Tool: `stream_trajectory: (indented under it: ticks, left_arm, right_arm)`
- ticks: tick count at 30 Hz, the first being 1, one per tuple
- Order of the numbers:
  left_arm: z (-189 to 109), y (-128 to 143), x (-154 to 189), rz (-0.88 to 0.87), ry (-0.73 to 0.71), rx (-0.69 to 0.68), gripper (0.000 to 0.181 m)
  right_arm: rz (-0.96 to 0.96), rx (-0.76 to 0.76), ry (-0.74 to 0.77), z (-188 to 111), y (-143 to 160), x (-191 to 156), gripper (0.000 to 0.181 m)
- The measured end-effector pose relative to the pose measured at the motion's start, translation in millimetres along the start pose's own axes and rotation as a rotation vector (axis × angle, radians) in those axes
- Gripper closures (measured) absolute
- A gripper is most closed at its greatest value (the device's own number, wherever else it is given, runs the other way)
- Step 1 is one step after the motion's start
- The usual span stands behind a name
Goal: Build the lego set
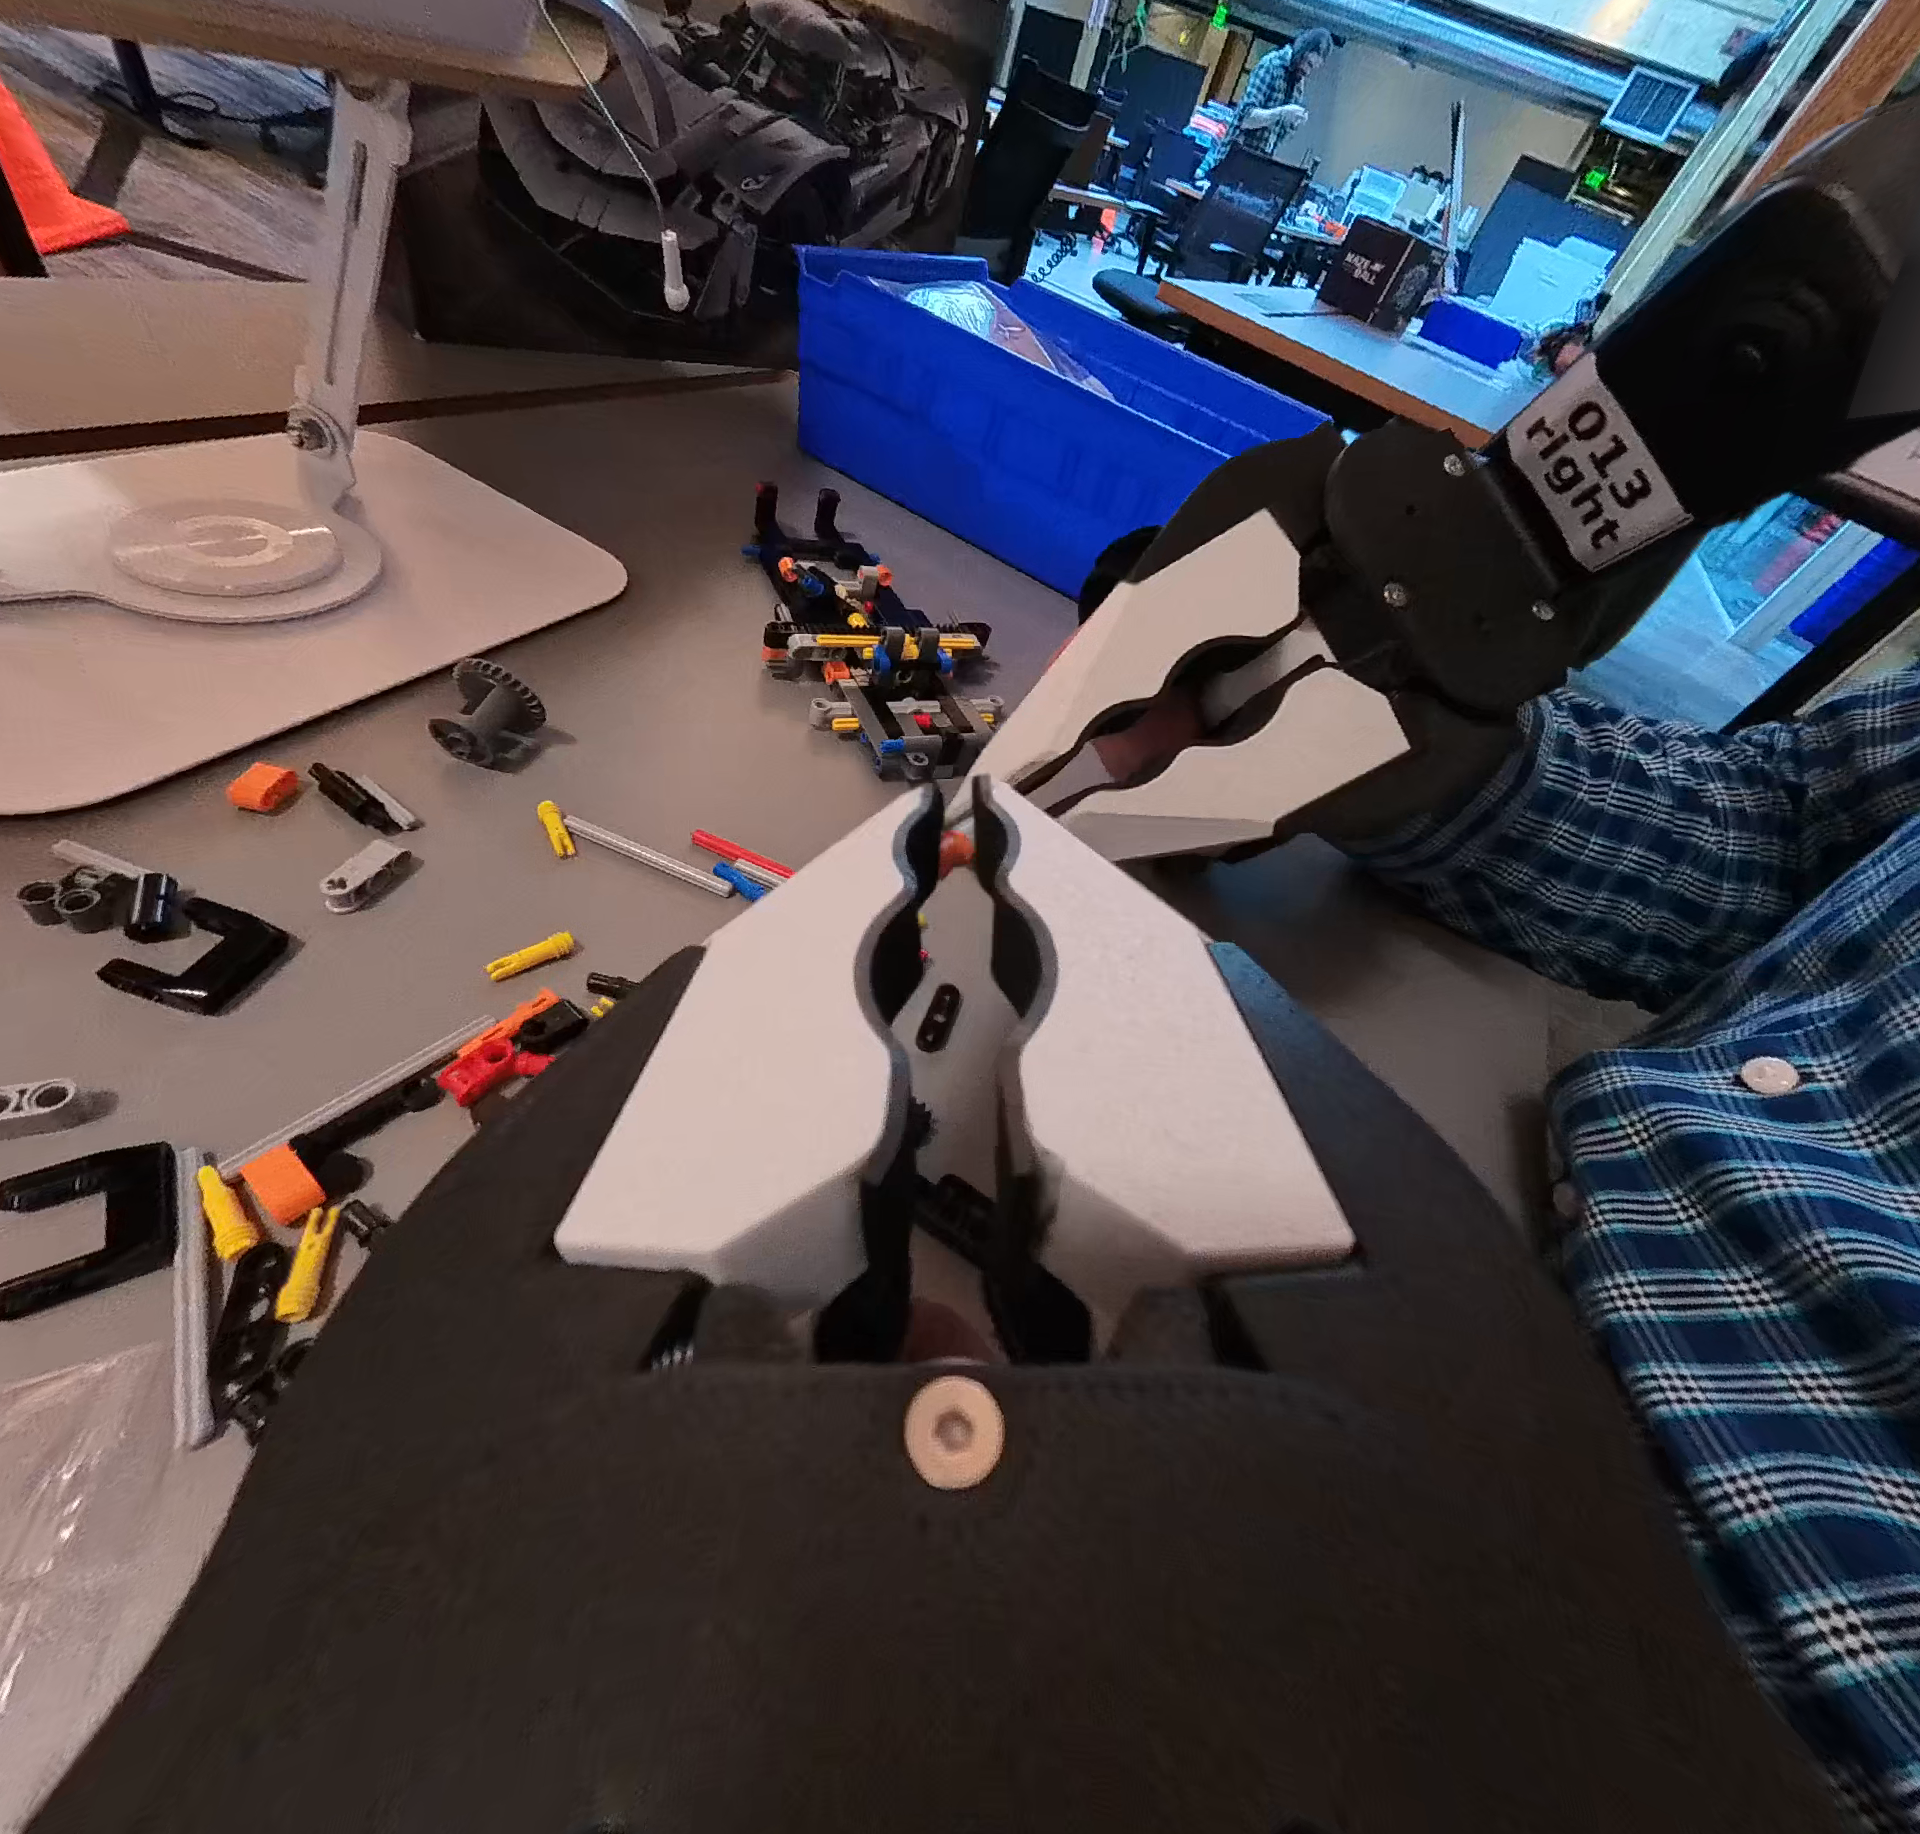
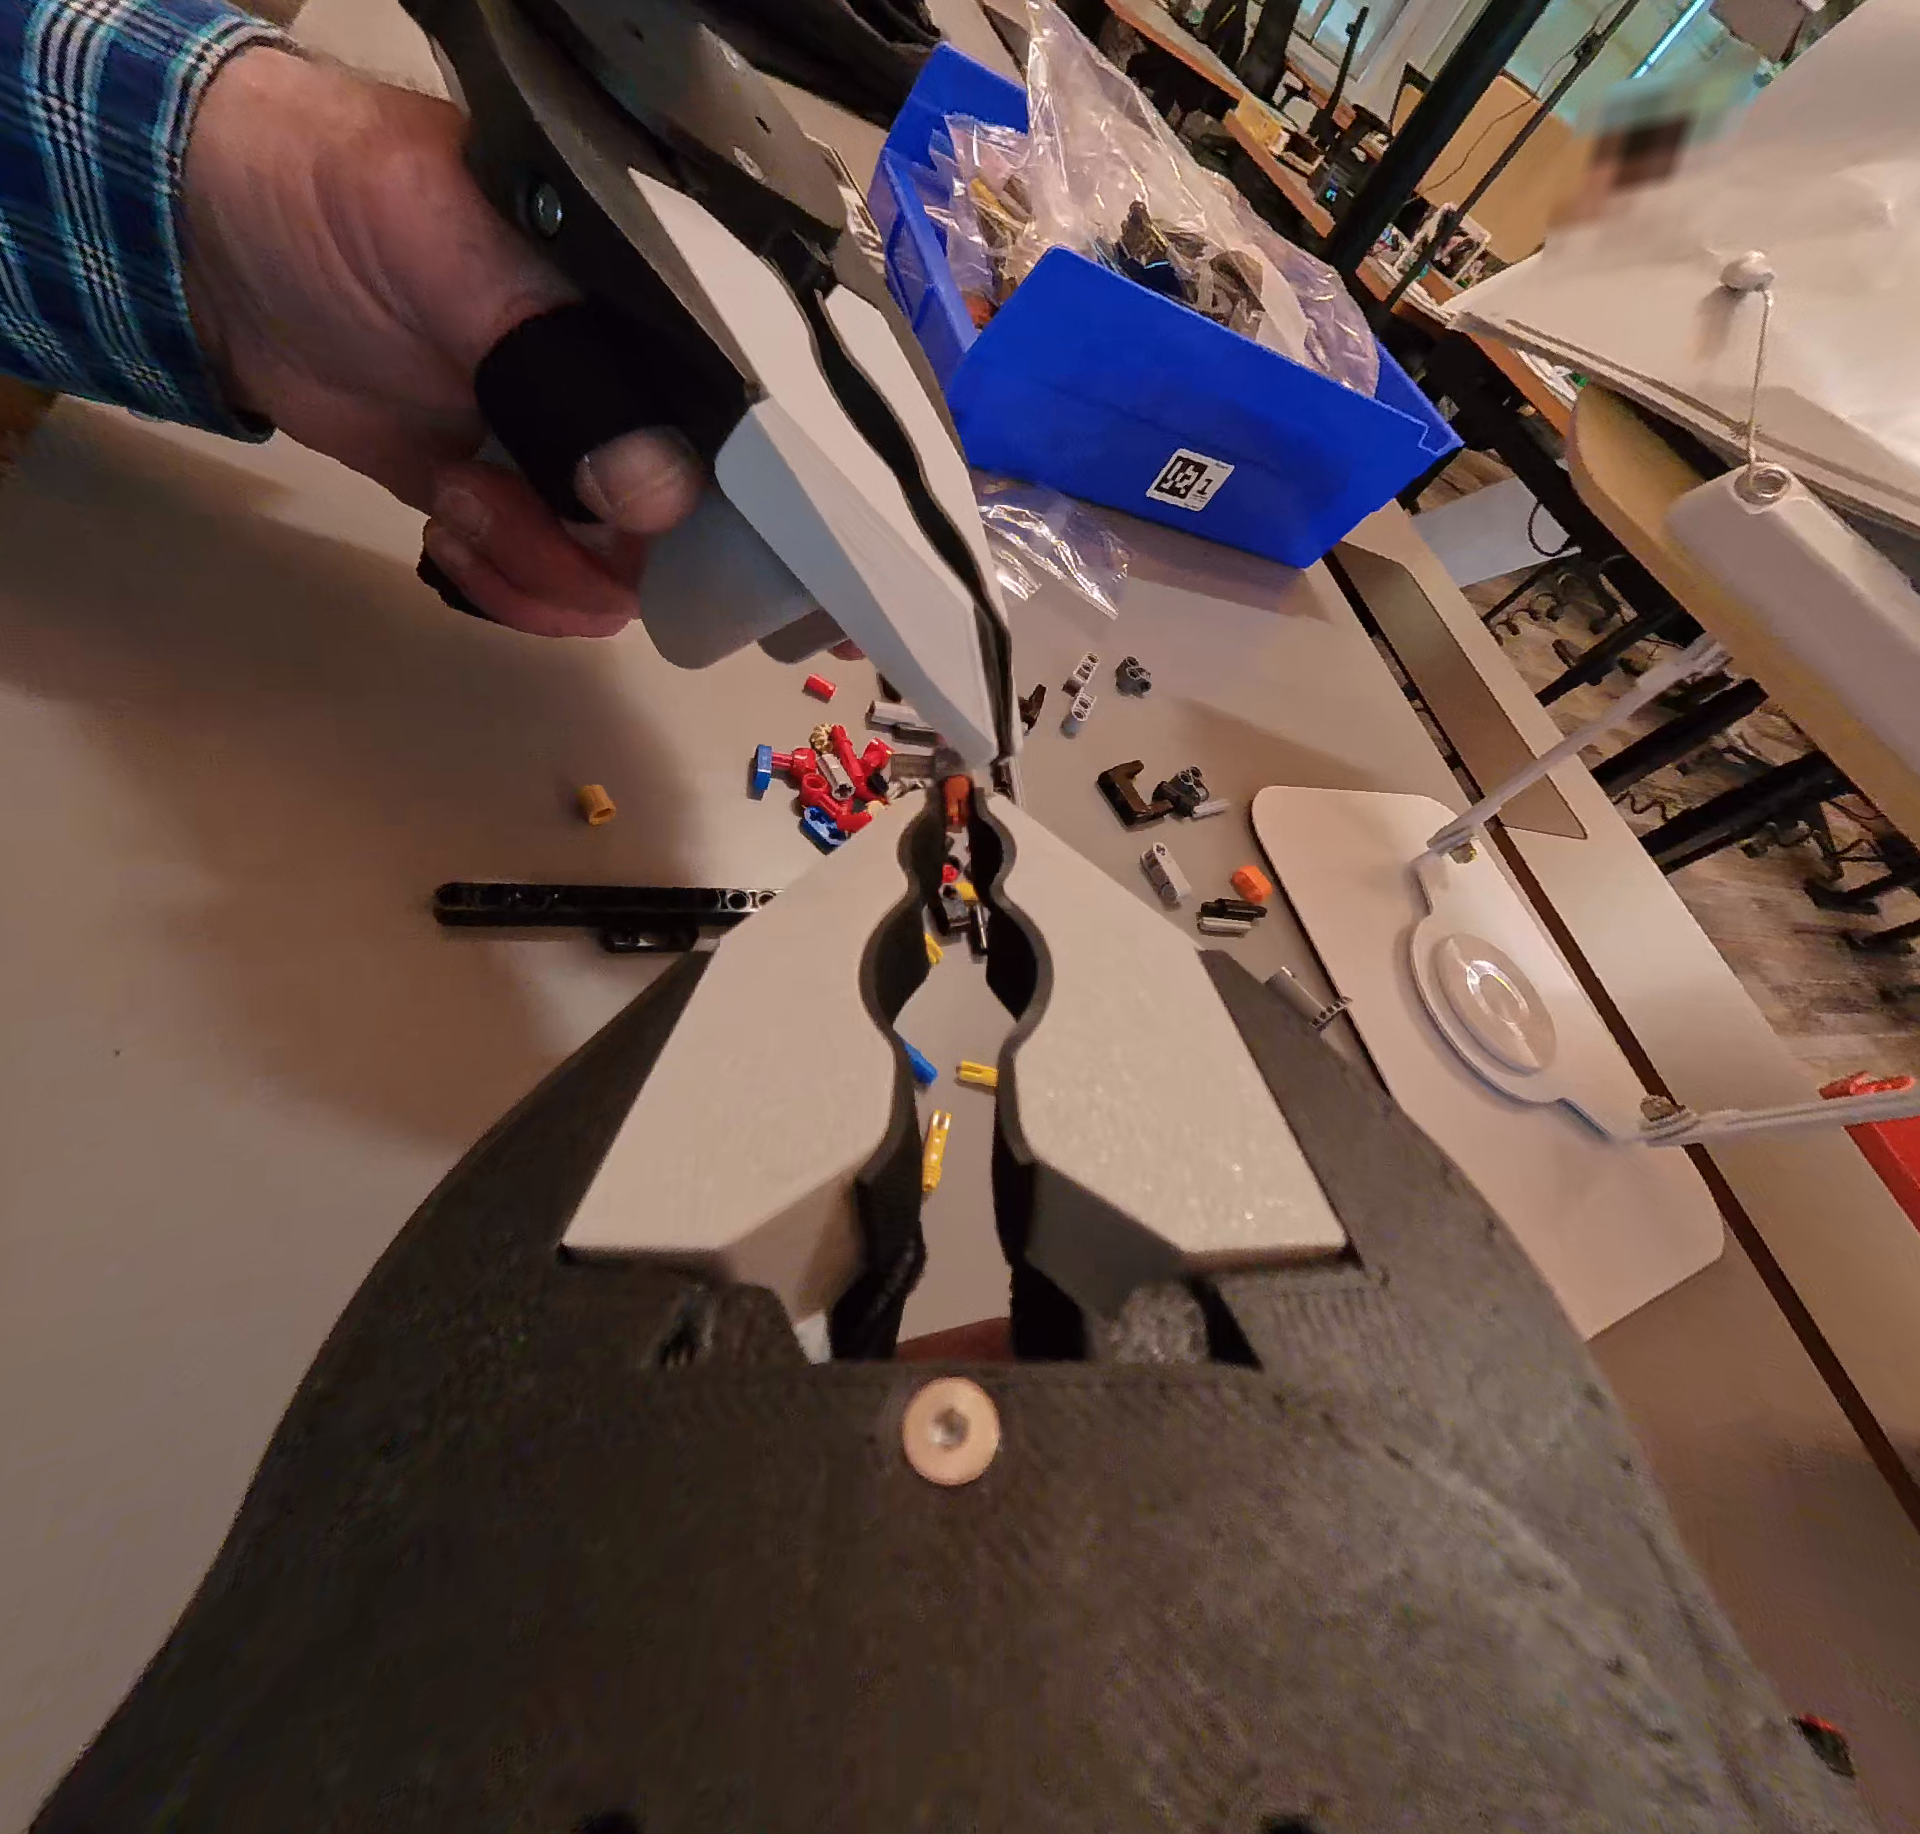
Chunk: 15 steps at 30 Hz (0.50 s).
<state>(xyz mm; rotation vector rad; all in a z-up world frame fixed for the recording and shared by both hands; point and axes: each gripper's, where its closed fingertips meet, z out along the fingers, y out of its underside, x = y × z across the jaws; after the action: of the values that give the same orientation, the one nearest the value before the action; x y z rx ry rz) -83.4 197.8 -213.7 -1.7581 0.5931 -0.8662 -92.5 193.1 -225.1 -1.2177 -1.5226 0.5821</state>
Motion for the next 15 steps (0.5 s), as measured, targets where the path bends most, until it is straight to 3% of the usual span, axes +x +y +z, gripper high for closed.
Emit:
stream_trajectory:
  ticks: [15]
  left_arm:
    - [-22,-10,-13,0.028,-0.101,0.028,0.167]
  right_arm:
    - [0.206,0.101,0.049,-14,-9,31,0.180]
